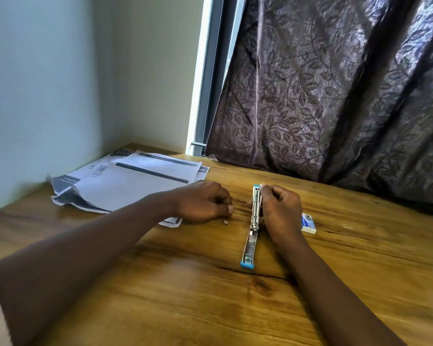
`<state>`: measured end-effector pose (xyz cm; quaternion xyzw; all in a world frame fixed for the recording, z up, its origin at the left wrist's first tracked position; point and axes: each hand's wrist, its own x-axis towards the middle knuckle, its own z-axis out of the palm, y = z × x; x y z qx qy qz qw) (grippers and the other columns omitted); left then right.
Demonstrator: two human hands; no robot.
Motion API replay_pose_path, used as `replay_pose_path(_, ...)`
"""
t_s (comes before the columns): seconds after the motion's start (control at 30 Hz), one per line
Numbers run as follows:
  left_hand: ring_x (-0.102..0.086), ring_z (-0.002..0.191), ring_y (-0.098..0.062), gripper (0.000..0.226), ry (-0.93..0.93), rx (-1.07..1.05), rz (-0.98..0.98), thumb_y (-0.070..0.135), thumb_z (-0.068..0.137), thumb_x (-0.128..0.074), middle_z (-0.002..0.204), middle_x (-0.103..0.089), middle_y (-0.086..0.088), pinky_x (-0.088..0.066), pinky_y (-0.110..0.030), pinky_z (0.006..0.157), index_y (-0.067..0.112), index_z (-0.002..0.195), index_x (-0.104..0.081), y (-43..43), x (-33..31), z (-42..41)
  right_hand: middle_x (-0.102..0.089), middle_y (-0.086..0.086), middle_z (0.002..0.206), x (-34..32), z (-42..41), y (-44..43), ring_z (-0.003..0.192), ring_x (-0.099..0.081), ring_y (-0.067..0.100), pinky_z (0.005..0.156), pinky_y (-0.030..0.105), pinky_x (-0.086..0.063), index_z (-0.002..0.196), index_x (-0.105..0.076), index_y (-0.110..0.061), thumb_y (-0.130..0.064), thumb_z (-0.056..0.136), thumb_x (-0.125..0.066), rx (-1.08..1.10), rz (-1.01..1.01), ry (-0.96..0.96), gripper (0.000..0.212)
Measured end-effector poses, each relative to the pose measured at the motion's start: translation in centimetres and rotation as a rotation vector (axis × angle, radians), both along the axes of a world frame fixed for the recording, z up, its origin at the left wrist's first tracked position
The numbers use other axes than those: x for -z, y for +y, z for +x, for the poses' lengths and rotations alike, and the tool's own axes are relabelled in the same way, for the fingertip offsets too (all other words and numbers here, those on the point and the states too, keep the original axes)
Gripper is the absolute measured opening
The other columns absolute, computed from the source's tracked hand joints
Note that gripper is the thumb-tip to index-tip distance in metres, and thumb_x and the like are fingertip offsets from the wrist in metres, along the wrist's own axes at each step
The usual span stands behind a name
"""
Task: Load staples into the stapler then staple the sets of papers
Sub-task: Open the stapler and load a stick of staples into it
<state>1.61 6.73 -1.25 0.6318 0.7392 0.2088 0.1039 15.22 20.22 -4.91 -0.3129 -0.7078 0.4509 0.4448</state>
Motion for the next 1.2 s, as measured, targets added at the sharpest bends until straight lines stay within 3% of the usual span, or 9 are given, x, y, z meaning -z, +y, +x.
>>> replay_pose_path(0.13, -0.06, 0.093, -0.011, 0.029, 0.003, -0.015, 0.141, 0.046, 0.103, -0.05, 0.1, -0.066, 0.004, -0.052, -0.037, 0.082, 0.023, 0.108, -0.067, -0.4, 1.4, 0.2, -0.076, 0.006, 0.072, -0.2, 1.1, 0.5, 0.075, -0.072, 0.036, 0.072, 0.058, -0.058, 0.076, -0.073, -0.016, -0.039, 0.097, -0.057, 0.013, 0.049, -0.031, 0.035)
replay_pose_path(0.3, -0.058, 0.107, -0.007, 0.032, 0.106, 0.052, 0.235, 0.052, 0.1, -0.051, 0.116, -0.065, 0.011, -0.051, -0.038, 0.094, 0.029, 0.121, -0.062, -0.3, 1.7, 0.7, -0.073, 0.001, 0.067, -0.6, 2.6, 0.7, 0.067, -0.071, 0.022, 0.067, 0.049, -0.06, 0.072, -0.075, -0.021, -0.044, 0.094, -0.065, 0.047, 0.154, -0.076, 0.033)
replay_pose_path(0.47, -0.056, 0.111, -0.006, 0.035, 0.127, 0.085, 0.248, 0.054, 0.099, -0.052, 0.12, -0.063, 0.013, -0.049, -0.038, 0.097, 0.032, 0.124, -0.061, -0.4, 1.6, 0.6, -0.078, -0.008, 0.091, -0.8, 3.8, 0.8, 0.091, -0.071, 0.009, 0.086, 0.043, -0.059, 0.092, -0.08, -0.022, -0.051, 0.091, -0.067, -0.165, 0.171, -0.314, 0.032)
replay_pose_path(0.6, -0.053, 0.117, -0.007, 0.046, 0.117, 0.087, 0.253, 0.058, 0.096, -0.053, 0.129, -0.06, 0.011, -0.048, -0.038, 0.099, 0.032, 0.134, -0.053, -0.2, 1.8, 0.6, -0.075, -0.01, 0.079, -1.0, 3.9, 0.2, 0.08, -0.068, 0.008, 0.072, 0.04, -0.056, 0.082, -0.08, -0.029, -0.05, 0.089, -0.069, -0.24, 0.281, -0.375, 0.025)
replay_pose_path(0.73, -0.053, 0.12, -0.007, 0.055, 0.154, 0.093, 0.242, 0.052, 0.091, -0.066, 0.13, -0.062, 0.011, -0.048, -0.037, 0.102, 0.032, 0.139, -0.05, 0.2, 2.4, 1.0, -0.075, -0.002, 0.078, -0.7, 3.7, -0.3, 0.077, -0.07, 0.016, 0.072, 0.049, -0.059, 0.081, -0.079, -0.025, -0.058, 0.079, -0.068, -0.275, 0.312, -0.34, 0.035)
replay_pose_path(0.87, -0.055, 0.113, -0.006, 0.055, 0.139, 0.099, 0.271, 0.051, 0.086, -0.07, 0.116, -0.066, 0.018, -0.048, -0.039, 0.099, 0.038, 0.136, -0.05, 0.5, 2.5, 1.2, -0.074, -0.002, 0.072, -0.8, 4.0, 0.1, 0.067, -0.067, 0.013, 0.063, 0.043, -0.056, 0.08, -0.078, -0.024, -0.054, 0.084, -0.07, -0.184, 0.318, -0.313, 0.032)
replay_pose_path(1.0, -0.054, 0.114, -0.004, 0.054, 0.132, 0.108, 0.267, 0.05, 0.088, -0.07, 0.116, -0.064, 0.021, -0.047, -0.037, 0.1, 0.037, 0.137, -0.051, 0.5, 2.5, 1.1, -0.071, -0.007, 0.072, -1.7, 5.2, 1.6, 0.068, -0.065, 0.012, 0.06, 0.038, -0.055, 0.081, -0.074, -0.025, -0.064, 0.085, -0.059, 0.177, 0.465, -0.355, 0.042)
replay_pose_path(1.1, -0.051, 0.118, -0.002, 0.053, 0.12, 0.12, 0.267, 0.054, 0.09, -0.067, 0.123, -0.062, 0.019, -0.045, -0.035, 0.102, 0.036, 0.137, -0.052, 0.4, 2.5, 1.0, -0.072, -0.005, 0.088, -2.3, 6.4, 3.0, 0.082, -0.064, 0.016, 0.067, 0.03, -0.049, 0.094, -0.072, -0.025, -0.063, 0.087, -0.061, 0.463, 0.44, -0.62, 0.041)
replay_pose_path(1.2, -0.046, 0.126, -0.004, 0.056, 0.134, 0.133, 0.25, 0.063, 0.092, -0.057, 0.137, -0.057, 0.014, -0.042, -0.033, 0.104, 0.035, 0.14, -0.05, 0.3, 2.5, 0.9, -0.069, 0.002, 0.106, -1.8, 7.0, 4.0, 0.103, -0.062, 0.025, 0.084, 0.036, -0.051, 0.104, -0.07, -0.023, -0.078, 0.077, -0.058, 0.515, 0.356, -0.905, 0.062)
